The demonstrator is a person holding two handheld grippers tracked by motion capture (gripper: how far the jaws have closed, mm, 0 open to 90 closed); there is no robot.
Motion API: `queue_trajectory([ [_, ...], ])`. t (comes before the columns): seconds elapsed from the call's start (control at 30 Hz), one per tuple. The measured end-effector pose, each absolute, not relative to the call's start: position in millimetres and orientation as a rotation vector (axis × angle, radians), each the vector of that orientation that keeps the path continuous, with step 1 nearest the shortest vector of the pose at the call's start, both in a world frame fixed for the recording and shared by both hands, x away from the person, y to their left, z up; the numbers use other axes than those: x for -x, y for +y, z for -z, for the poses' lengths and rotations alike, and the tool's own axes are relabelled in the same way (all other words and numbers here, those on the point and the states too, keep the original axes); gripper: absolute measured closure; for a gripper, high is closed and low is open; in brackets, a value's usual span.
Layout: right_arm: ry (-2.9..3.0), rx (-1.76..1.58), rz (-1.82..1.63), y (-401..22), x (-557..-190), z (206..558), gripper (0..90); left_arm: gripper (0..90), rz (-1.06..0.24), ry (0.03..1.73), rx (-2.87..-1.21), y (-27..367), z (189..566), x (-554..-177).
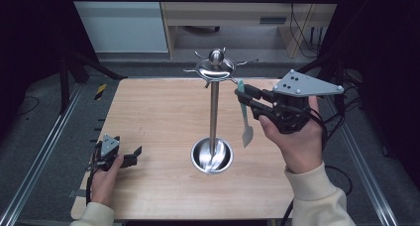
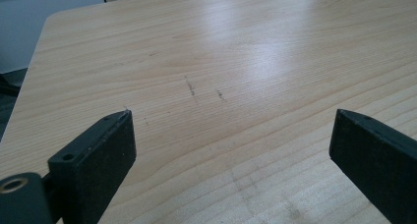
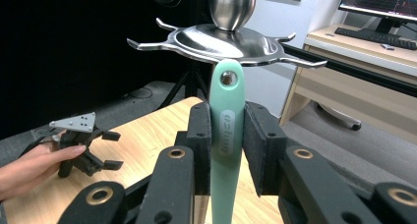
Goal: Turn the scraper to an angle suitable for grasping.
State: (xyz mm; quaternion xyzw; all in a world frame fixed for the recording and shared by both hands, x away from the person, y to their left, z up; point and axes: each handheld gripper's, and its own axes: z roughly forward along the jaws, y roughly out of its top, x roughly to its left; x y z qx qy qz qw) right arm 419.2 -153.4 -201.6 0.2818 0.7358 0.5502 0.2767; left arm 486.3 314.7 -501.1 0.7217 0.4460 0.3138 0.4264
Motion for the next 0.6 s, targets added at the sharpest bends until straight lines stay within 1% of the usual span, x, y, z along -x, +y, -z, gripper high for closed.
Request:
queue_trajectory([
  [0.6,1.98,-0.766,-1.464,-147.9,-423.7,203.4,74.2,3.2,-0.782,1.11,-1.809,314.5,501.1,-486.3],
])
